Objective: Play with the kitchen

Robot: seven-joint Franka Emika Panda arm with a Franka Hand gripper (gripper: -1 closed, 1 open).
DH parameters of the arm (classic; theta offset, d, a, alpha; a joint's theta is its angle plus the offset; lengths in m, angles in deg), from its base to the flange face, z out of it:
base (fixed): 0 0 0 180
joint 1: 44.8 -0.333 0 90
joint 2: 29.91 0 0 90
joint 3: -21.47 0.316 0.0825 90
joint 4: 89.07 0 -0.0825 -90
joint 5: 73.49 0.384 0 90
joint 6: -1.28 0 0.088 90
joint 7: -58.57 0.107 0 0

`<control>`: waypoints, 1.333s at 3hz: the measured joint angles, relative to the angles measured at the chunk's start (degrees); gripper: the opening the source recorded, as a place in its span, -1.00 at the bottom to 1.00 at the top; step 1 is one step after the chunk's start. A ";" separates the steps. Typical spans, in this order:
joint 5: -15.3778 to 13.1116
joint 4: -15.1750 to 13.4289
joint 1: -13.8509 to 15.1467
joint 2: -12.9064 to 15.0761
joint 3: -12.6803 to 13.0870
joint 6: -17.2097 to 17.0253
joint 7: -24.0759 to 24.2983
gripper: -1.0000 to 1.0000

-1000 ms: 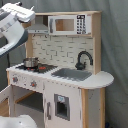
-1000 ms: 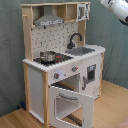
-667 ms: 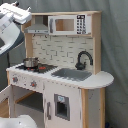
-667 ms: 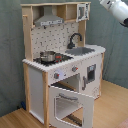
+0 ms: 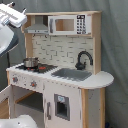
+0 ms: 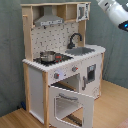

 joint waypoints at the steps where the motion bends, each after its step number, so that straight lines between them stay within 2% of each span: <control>1: -0.02 0.67 0.75 -1.12 2.01 -4.03 3.43 1.00; 4: -0.02 3.68 3.44 -3.18 9.60 -18.99 14.58 1.00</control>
